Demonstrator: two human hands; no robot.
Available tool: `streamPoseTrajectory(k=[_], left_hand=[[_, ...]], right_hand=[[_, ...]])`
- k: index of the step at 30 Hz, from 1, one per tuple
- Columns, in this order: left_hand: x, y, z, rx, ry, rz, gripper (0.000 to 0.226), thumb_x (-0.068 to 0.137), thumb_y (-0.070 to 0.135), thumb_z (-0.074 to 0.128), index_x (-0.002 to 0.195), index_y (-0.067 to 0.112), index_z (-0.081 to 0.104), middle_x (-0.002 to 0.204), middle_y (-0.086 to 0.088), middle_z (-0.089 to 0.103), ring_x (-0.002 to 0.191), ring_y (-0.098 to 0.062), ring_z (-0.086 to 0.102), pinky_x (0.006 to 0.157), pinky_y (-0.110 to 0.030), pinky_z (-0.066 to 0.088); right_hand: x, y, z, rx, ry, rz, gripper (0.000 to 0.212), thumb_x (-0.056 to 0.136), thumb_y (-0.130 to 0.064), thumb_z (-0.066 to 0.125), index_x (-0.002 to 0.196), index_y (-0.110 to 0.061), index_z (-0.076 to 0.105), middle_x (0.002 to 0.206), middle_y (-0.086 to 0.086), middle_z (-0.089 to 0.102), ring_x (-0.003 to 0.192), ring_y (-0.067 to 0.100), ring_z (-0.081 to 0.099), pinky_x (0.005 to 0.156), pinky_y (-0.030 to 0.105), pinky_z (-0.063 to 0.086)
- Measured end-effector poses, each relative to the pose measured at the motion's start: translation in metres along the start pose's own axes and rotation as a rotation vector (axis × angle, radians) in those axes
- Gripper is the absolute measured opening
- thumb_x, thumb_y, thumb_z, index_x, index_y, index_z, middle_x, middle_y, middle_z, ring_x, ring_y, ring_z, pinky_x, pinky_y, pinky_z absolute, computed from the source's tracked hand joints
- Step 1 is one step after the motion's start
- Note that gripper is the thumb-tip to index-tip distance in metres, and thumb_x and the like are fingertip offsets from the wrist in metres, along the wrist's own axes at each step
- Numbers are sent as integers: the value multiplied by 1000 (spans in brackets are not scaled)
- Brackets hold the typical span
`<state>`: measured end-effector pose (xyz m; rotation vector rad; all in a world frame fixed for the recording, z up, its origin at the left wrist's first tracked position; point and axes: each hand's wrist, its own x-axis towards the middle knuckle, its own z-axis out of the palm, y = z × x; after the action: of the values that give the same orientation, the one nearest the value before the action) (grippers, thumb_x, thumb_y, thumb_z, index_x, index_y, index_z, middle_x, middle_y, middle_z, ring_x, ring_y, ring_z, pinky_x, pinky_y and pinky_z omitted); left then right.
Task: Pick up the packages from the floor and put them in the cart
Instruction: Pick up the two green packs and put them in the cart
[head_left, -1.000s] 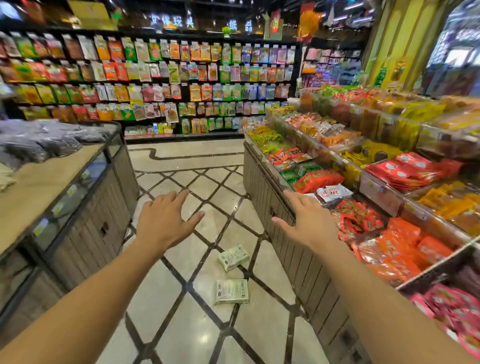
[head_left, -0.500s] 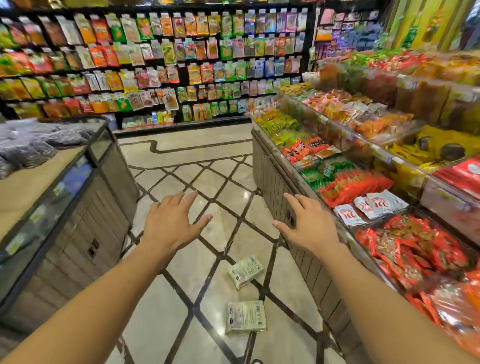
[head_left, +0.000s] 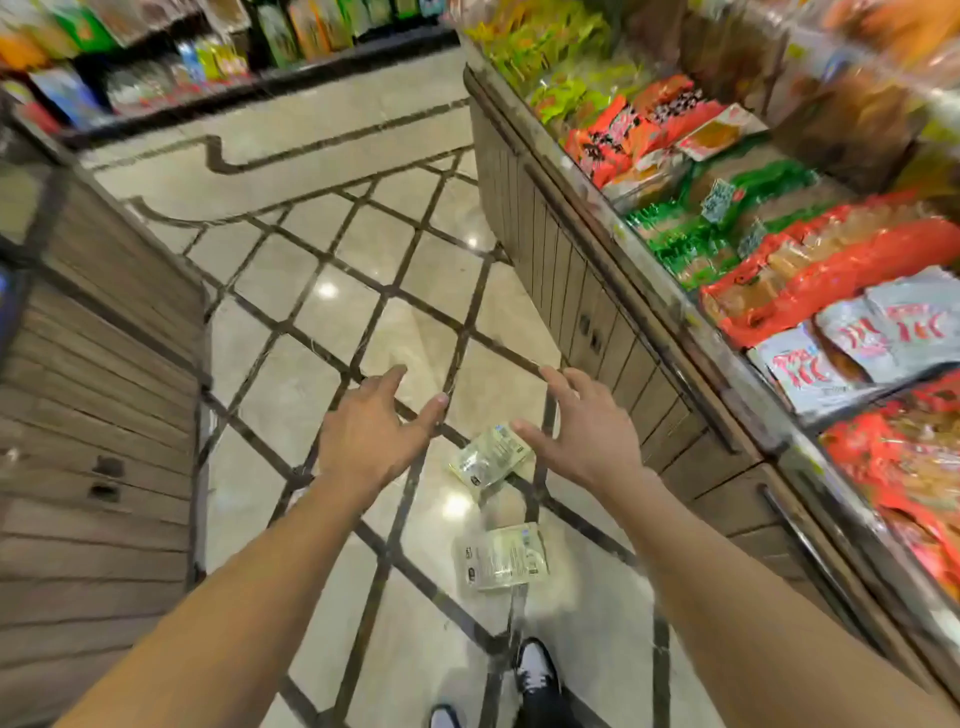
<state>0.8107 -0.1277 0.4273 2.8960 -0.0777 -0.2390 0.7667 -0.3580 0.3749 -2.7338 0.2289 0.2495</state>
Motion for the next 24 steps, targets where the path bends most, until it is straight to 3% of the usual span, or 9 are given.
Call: streamPoseTrajectory(k=[9, 15, 18, 22, 24], left_hand=[[98, -76, 218, 41, -184, 31, 78, 94, 74, 43, 156, 28, 41, 154, -7, 53, 138, -36, 49, 109, -49, 42], [145, -143, 414, 45, -237, 20, 82, 92, 80, 36, 157, 30, 40, 148, -8, 59, 132, -36, 55, 103, -52, 47], [158, -166, 507, 10, -245, 47, 79, 92, 79, 39, 155, 31, 43, 147, -4, 60, 129, -34, 58, 98, -50, 51], [193, -190, 599, 4, -241, 87, 79, 92, 75, 43, 155, 28, 45, 148, -4, 59, 131, -34, 57, 100, -47, 49], [211, -197, 634, -25, -241, 81, 87, 87, 77, 38, 156, 25, 44, 149, -6, 58, 133, -35, 55, 103, -48, 48]], right_hand=[[30, 61, 265, 115, -270, 312, 84, 96, -75, 44, 164, -30, 23, 165, 5, 34, 148, 31, 37, 115, 49, 40], [37, 97, 477, 269, -437, 560, 92, 98, -75, 37, 168, -26, 3, 175, 6, 10, 156, 36, 24, 121, 48, 31], [51, 115, 565, 436, -425, 805, 101, 96, -72, 48, 166, -10, 10, 169, 15, 26, 153, 35, 33, 122, 44, 32], [70, 128, 668, 735, -360, 1181, 109, 80, -81, 62, 151, -1, 43, 145, 19, 57, 132, 36, 58, 111, 41, 47], [85, 125, 695, 886, -331, 1328, 124, 77, -84, 64, 157, 4, 31, 150, 22, 53, 137, 39, 52, 115, 45, 44]])
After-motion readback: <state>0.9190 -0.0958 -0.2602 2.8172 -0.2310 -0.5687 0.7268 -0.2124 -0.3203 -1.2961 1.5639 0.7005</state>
